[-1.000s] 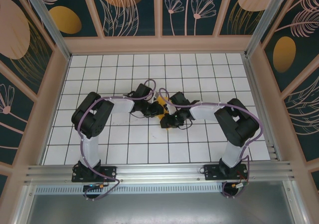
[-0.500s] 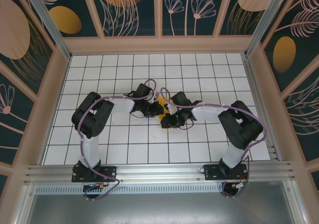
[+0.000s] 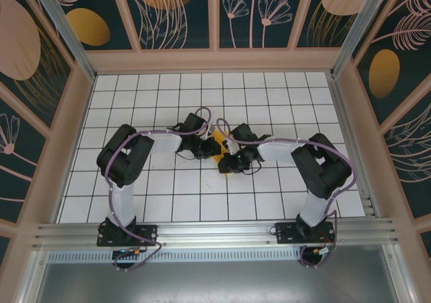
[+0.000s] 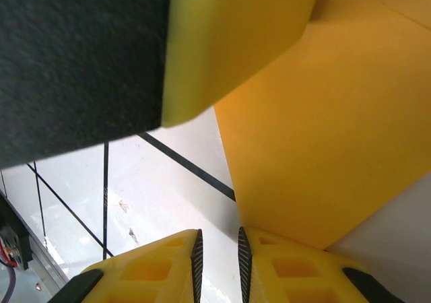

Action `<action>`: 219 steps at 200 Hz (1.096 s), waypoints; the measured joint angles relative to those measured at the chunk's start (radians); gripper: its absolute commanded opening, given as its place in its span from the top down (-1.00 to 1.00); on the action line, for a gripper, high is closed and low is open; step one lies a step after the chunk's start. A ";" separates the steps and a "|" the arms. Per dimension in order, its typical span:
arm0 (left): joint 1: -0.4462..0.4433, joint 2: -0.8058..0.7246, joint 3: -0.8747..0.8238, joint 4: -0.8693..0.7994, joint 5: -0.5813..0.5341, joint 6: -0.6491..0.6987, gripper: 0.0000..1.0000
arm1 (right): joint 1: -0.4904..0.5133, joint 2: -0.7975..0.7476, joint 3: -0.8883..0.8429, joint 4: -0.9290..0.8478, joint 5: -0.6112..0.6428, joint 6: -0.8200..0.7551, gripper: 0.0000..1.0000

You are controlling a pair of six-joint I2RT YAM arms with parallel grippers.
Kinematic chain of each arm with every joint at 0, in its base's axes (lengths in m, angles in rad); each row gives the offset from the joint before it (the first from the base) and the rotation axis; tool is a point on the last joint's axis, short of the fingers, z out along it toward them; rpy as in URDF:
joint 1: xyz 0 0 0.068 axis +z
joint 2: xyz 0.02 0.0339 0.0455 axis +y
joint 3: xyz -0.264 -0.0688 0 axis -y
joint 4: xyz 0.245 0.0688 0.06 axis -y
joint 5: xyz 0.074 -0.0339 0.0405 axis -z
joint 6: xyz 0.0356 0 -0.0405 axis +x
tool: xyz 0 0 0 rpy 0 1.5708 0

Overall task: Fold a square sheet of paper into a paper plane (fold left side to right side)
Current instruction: Third fold the triangle at the center of the table.

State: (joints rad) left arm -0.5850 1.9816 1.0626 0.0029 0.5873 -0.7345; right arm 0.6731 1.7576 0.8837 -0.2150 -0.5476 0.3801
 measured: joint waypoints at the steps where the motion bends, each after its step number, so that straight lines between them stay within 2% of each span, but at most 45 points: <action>1: 0.000 0.000 0.000 0.000 0.000 0.000 0.65 | 0.000 0.000 0.000 0.000 0.000 0.000 0.51; 171: -0.001 0.000 0.004 -0.007 -0.004 0.000 0.65 | 0.001 -0.061 -0.035 -0.090 -0.004 -0.018 0.51; 219: -0.001 0.000 0.004 -0.007 -0.004 0.000 0.65 | -0.025 -0.113 0.009 -0.074 -0.045 -0.007 0.50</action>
State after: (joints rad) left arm -0.5858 1.9816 1.0664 -0.0044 0.5831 -0.7341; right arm 0.6483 1.6447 0.8928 -0.2893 -0.5930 0.3729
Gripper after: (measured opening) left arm 0.174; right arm 0.253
